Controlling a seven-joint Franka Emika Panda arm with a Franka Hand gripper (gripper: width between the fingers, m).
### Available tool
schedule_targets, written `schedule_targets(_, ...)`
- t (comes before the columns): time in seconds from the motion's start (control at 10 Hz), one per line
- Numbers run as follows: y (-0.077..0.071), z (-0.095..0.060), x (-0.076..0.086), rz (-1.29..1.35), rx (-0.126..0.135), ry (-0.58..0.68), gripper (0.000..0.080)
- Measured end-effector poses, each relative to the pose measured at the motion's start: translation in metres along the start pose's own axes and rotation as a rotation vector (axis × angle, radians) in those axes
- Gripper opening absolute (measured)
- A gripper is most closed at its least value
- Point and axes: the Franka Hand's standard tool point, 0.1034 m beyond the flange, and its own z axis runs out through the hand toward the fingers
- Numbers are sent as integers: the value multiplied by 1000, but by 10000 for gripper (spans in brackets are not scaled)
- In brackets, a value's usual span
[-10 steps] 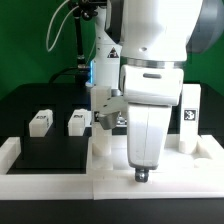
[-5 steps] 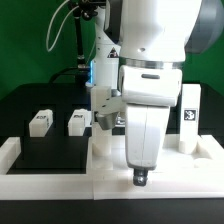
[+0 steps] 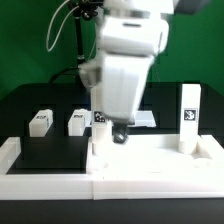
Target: Assemble desk
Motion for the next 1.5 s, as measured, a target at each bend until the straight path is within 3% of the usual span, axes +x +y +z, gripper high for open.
schedule_targets(0.1,7,-6,-10,23,-14,-6,649)
schedule_targets(0.6,6,-4,-12,336,-9,-2,649)
schedule_targets(0.7,4,-11,-30,406,-2,12,649)
schedule_targets(0.8,-10,-18,-60,467,5,14,649)
schedule_targets(0.9,-22,-20,-86,530,26,18,649)
schedule_targets(1.1,-43,-20,-144,756,93,33,649)
schedule_targets(1.2,-54,-15,-156,871,115,23,649)
schedule_targets(1.5,-52,-15,-148,1043,118,17,649)
